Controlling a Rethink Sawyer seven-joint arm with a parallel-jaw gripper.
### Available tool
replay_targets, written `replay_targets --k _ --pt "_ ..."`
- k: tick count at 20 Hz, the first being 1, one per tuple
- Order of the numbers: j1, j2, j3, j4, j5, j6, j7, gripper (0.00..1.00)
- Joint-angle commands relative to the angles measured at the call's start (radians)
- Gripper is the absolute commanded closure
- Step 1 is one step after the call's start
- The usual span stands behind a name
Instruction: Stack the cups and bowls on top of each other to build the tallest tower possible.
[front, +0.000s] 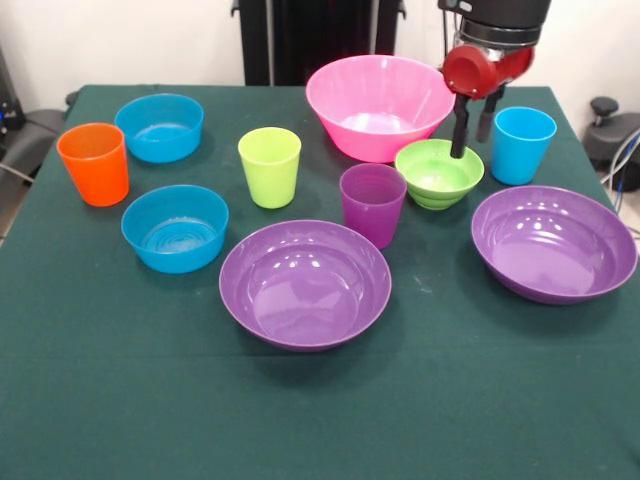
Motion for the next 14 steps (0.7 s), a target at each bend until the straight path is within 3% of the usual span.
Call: replay_targets --k 1,11,14 --pt "-0.049 0.009 0.007 0.035 0.155 0.055 0.065 0.00" --pt "-0.055 0.085 0.001 -0.044 0.213 0.206 -0.100 0.00" --pt "-0.043 0.109 -0.010 -0.080 0.199 0.229 -0.109 0.00"
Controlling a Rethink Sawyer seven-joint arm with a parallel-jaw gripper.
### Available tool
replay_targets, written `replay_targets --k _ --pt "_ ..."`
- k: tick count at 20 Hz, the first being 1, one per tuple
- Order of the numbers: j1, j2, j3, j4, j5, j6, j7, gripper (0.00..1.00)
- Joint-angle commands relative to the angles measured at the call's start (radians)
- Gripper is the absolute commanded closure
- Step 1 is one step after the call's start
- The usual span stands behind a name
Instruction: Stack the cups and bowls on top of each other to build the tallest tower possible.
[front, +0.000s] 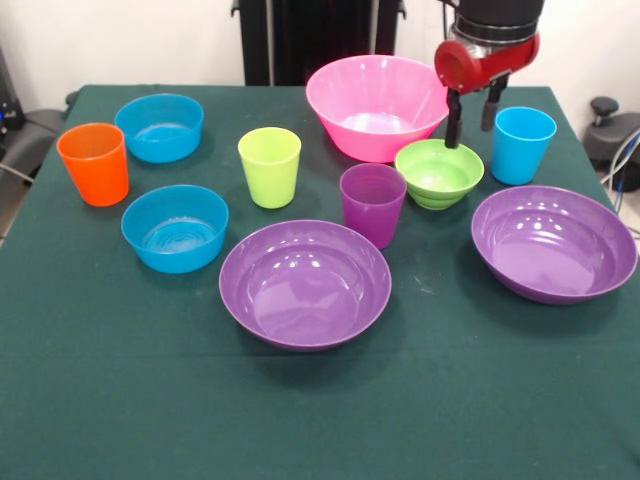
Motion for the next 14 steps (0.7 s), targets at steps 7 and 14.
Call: replay_targets --k 7,14 --pt "0.011 0.150 -0.009 -0.131 -0.017 0.241 -0.140 0.00" --pt "0.034 0.198 -0.021 -0.177 -0.058 0.214 -0.101 0.00"
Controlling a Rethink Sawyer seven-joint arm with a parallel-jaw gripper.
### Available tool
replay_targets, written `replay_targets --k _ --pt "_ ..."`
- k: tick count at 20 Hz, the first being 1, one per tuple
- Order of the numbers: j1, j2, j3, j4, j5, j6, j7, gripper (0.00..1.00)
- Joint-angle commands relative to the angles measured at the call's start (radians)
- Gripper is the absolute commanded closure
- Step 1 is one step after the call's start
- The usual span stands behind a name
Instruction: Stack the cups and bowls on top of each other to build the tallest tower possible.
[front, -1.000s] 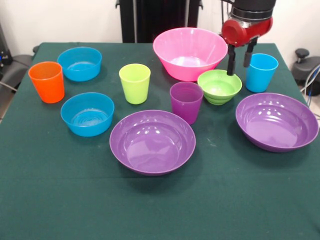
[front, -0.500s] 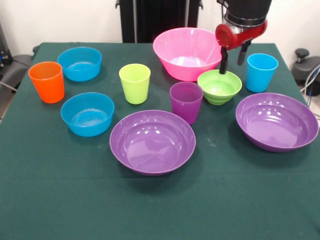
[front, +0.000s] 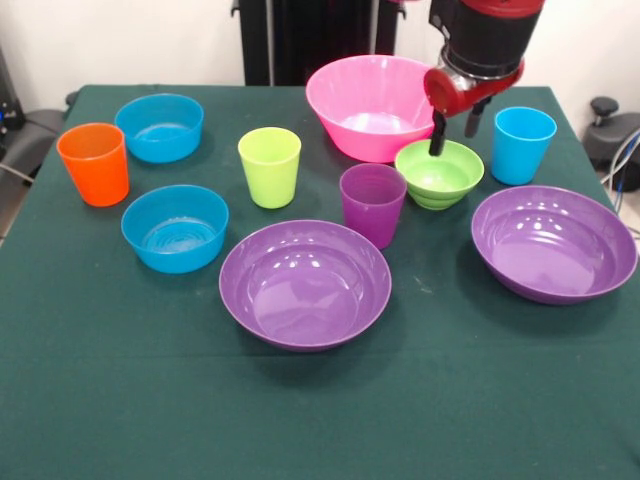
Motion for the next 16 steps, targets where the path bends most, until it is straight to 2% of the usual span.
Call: replay_targets --k 1,5,16 --pt "0.030 0.087 -0.017 -0.105 -0.062 0.044 -0.102 0.00" --pt "0.028 0.097 0.001 -0.087 -0.058 -0.013 -0.092 0.00" --pt "0.067 0.126 -0.020 -0.123 -0.058 -0.008 -0.045 0.00"
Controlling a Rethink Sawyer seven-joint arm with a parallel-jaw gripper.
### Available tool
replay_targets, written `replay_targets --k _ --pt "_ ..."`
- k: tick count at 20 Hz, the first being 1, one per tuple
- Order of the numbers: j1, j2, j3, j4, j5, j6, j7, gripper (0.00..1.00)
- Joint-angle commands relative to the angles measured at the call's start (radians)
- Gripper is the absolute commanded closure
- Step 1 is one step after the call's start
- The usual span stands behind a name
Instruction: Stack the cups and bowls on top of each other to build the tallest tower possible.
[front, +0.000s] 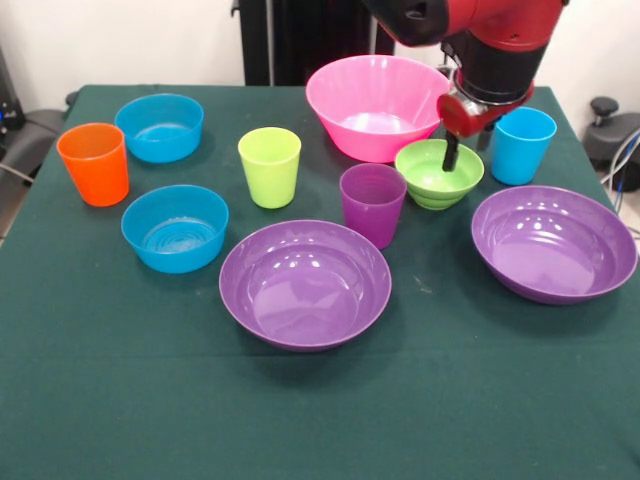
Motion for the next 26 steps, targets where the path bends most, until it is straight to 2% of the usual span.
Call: replay_targets --k 1,9,15,26 --pt "0.044 0.048 -0.022 -0.090 -0.060 -0.013 -0.043 0.00" --pt "0.062 0.057 -0.043 -0.101 -0.078 -0.031 -0.032 0.00" --pt "0.093 0.068 -0.074 -0.127 -0.090 -0.004 -0.011 0.00" --pt "0.139 0.085 -0.138 -0.165 -0.061 0.018 0.043 0.00"
